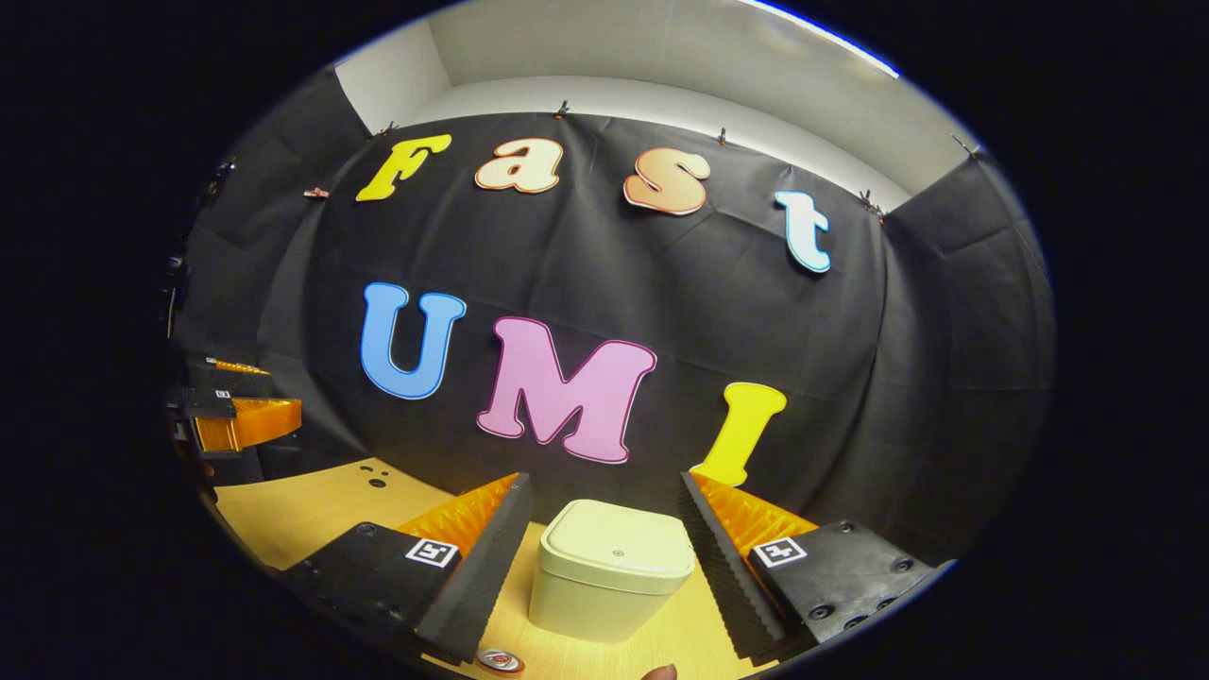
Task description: Press the lid of the desktop garbage bin to open it, pick up the crumpled paper on the desktop and throw it into the bin, then pick up the pop can on the desktop and drop it into the bin, and finally close the garbage bin lid.
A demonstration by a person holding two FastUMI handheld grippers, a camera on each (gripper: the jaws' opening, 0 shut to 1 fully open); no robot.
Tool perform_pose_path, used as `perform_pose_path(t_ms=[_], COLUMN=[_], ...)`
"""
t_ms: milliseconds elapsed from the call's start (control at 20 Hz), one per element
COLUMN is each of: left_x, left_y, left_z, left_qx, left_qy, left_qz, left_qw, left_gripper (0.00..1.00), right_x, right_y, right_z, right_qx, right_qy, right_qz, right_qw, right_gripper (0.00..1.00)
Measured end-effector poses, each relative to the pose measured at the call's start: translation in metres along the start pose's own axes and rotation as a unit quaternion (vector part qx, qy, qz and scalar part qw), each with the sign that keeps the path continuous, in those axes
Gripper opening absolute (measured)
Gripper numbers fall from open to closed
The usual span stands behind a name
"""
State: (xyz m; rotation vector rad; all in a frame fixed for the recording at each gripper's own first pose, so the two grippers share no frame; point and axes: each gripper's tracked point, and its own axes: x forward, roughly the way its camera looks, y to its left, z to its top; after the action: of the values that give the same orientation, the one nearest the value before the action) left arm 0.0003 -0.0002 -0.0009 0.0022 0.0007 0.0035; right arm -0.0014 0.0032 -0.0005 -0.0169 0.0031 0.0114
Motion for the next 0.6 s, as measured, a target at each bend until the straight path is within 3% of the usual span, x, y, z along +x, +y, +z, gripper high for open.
perform_pose_path(t_ms=[150,250,500,600], left_x=[0.0,0.0,0.002,0.004], left_y=[0.001,0.001,0.003,0.004], left_z=[0.002,0.001,-0.001,-0.001], left_qx=[-0.001,-0.003,-0.008,-0.01], left_qy=[-0.005,-0.006,0.0,0.002], left_qz=[0.003,0.004,0.011,0.015], left_qw=[1.0,1.0,1.0,1.0], left_gripper=[0.95,0.95,0.95,0.95], right_x=[0.001,0.0,0.006,0.011], right_y=[-0.003,0.005,0.005,0.005], right_z=[0.003,0.003,-0.019,-0.015], right_qx=[-0.01,-0.01,0.002,0.024], right_qy=[-0.006,-0.008,0.04,0.033], right_qz=[-0.009,0.006,0.017,0.024], right_qw=[1.0,1.0,0.999,0.999], right_gripper=[0.97,0.93,0.11,0.06])
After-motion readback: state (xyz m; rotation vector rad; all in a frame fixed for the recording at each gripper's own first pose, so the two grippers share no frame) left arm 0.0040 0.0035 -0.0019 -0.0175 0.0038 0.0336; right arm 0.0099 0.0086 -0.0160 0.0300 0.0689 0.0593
